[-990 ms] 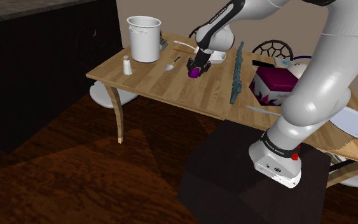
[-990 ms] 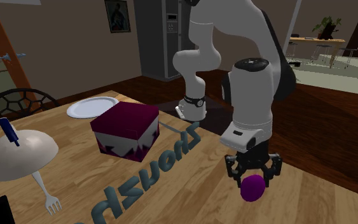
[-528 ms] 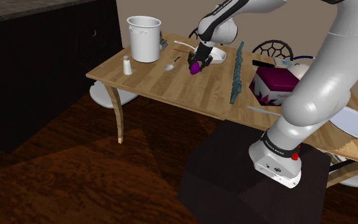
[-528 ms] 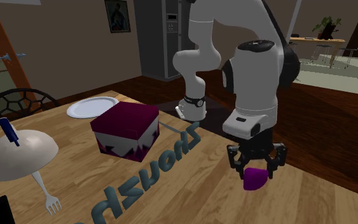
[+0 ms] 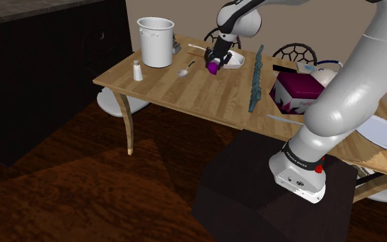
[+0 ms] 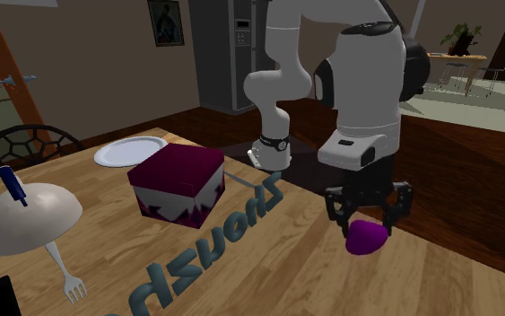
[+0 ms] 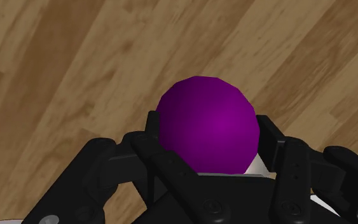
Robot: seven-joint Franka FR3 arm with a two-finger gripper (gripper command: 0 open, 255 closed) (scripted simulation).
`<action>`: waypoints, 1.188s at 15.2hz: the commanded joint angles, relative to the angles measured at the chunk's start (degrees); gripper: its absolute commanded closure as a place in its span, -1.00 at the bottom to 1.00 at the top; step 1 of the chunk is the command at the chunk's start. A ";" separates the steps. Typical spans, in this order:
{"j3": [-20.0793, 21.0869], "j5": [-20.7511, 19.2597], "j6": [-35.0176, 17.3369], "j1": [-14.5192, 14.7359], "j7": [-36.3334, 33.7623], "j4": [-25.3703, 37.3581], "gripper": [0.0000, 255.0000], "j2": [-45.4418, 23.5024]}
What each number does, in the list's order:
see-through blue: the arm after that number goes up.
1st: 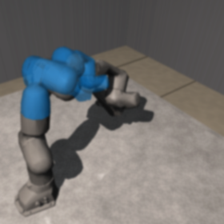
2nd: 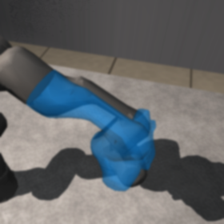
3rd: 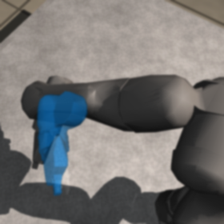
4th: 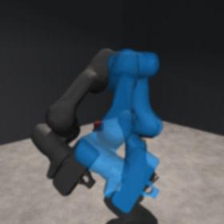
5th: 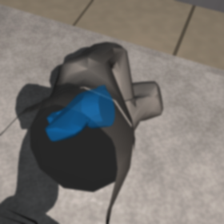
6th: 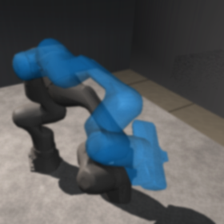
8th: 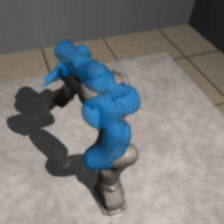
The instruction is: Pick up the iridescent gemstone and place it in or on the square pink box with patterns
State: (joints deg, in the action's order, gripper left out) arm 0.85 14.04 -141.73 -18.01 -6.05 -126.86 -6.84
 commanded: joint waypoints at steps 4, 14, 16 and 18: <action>-0.19 -0.88 3.47 -0.02 -1.02 1.23 1.00 2.27; -0.42 -2.31 10.70 -0.15 -2.81 4.69 1.00 6.15; -0.45 -2.55 12.16 -0.17 -3.13 5.53 1.00 6.79; -0.48 -2.77 13.62 -0.21 -3.44 6.42 1.00 7.38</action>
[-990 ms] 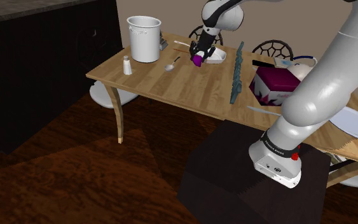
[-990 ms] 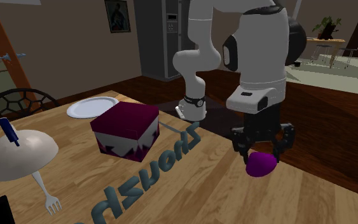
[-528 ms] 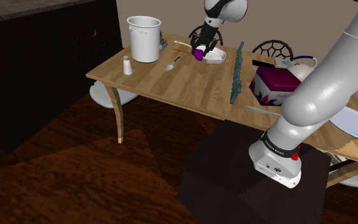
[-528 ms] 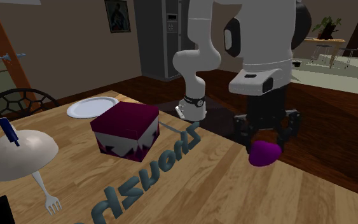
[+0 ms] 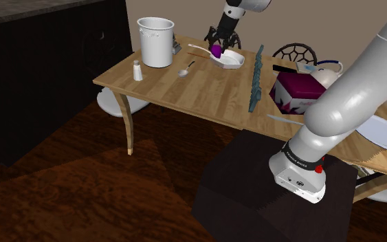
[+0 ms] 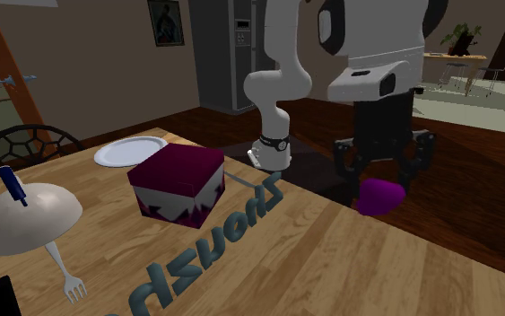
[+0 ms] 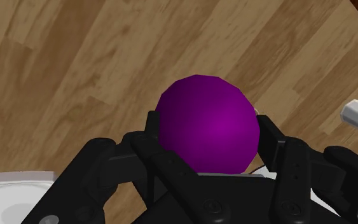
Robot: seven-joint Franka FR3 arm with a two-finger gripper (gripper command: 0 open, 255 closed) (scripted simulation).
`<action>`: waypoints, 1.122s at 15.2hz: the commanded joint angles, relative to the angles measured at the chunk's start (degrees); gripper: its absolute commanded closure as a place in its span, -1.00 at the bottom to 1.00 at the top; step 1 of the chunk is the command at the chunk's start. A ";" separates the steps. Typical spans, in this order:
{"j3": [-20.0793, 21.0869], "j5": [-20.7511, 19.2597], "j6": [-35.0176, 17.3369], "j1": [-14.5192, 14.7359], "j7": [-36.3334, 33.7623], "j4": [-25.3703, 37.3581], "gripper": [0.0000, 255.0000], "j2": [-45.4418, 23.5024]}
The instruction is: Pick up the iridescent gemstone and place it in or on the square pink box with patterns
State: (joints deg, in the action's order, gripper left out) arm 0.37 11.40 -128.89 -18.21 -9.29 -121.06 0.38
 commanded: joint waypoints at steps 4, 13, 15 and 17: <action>-1.13 0.01 2.17 -1.07 1.87 -1.68 1.00 3.50; -7.41 -0.66 3.94 -5.96 12.41 -12.81 1.00 14.65; -9.04 -1.26 4.64 -7.19 14.75 -14.57 1.00 16.72; -10.74 -2.00 5.42 -8.47 17.12 -16.07 1.00 18.62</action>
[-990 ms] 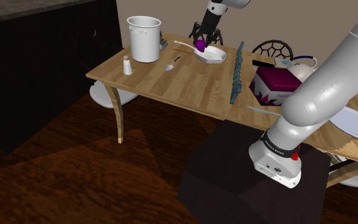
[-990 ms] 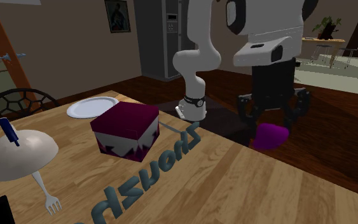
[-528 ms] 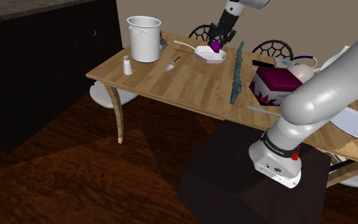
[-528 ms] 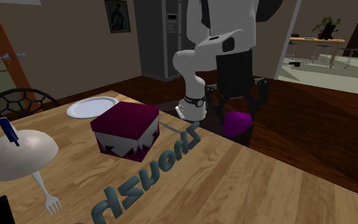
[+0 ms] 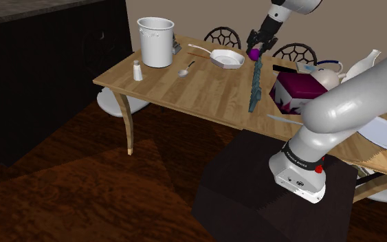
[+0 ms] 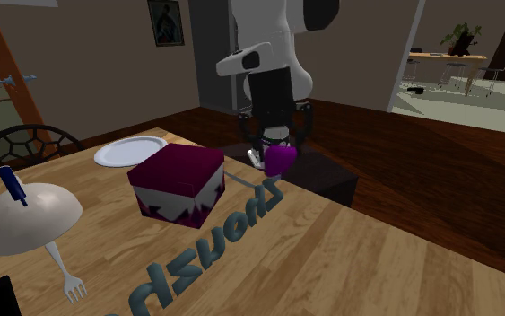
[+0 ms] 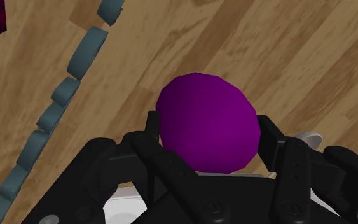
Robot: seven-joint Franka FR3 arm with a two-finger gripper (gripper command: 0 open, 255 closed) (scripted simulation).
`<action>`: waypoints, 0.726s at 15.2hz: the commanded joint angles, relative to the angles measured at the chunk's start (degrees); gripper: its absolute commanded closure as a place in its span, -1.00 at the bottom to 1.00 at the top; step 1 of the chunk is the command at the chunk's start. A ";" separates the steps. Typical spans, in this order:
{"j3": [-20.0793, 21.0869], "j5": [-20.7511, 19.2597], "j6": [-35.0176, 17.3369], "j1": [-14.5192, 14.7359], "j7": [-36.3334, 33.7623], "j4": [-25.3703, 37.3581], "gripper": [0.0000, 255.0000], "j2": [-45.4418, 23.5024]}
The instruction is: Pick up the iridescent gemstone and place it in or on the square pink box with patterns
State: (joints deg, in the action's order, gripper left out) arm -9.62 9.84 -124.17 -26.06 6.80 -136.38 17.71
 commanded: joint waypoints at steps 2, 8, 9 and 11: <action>-2.50 -1.28 1.54 -1.96 3.43 -1.99 1.00 2.99; -8.17 -4.30 4.34 -6.14 10.85 -4.03 1.00 6.74; -9.17 -4.83 4.83 -6.84 12.13 -4.13 1.00 7.15; -11.20 -5.88 5.79 -8.22 14.73 -4.12 1.00 7.76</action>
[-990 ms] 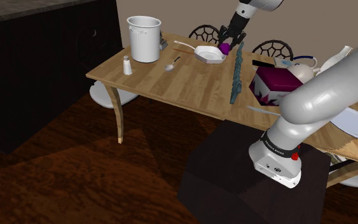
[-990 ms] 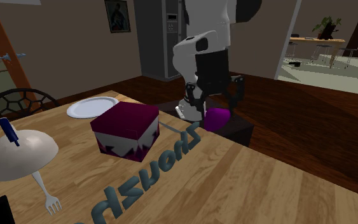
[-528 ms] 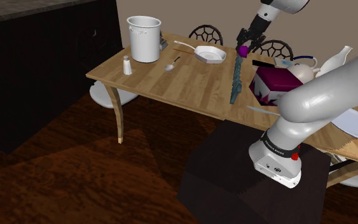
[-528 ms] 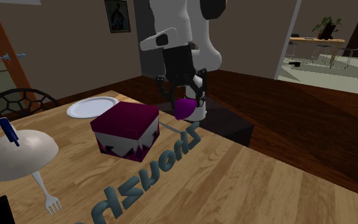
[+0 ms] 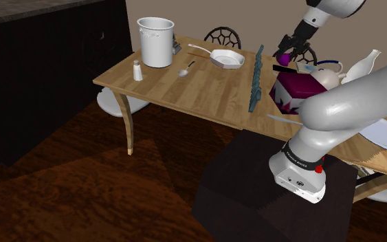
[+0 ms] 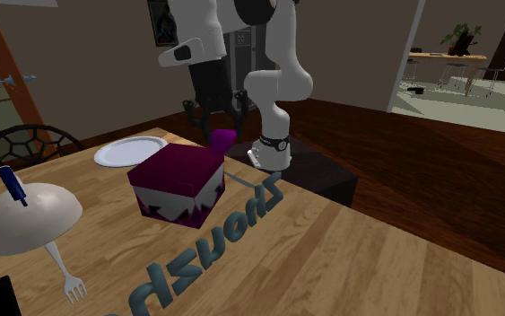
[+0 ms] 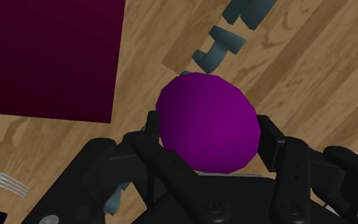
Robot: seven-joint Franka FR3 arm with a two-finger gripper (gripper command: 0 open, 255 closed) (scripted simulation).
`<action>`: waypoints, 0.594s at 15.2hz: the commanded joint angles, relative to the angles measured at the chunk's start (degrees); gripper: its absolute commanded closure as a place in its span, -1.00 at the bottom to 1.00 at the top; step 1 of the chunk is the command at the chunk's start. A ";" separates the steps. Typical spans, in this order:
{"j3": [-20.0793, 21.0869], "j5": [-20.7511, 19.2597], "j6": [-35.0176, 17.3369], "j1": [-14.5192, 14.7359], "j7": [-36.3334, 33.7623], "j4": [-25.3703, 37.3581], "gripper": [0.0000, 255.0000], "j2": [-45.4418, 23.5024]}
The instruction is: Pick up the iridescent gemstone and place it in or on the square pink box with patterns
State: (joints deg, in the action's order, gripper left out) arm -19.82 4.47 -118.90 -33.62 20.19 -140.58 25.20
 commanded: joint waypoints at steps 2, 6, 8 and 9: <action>-3.08 -1.53 1.48 -1.99 4.00 0.37 1.00 0.61; -7.40 -3.34 3.32 -4.40 9.52 1.78 1.00 0.41; -9.64 -4.06 4.20 -5.44 12.37 2.88 1.00 -0.13; -10.78 -4.37 4.63 -5.91 13.83 3.53 1.00 -0.50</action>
State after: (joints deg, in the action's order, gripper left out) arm -29.57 0.41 -114.89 -39.07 32.64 -137.79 24.97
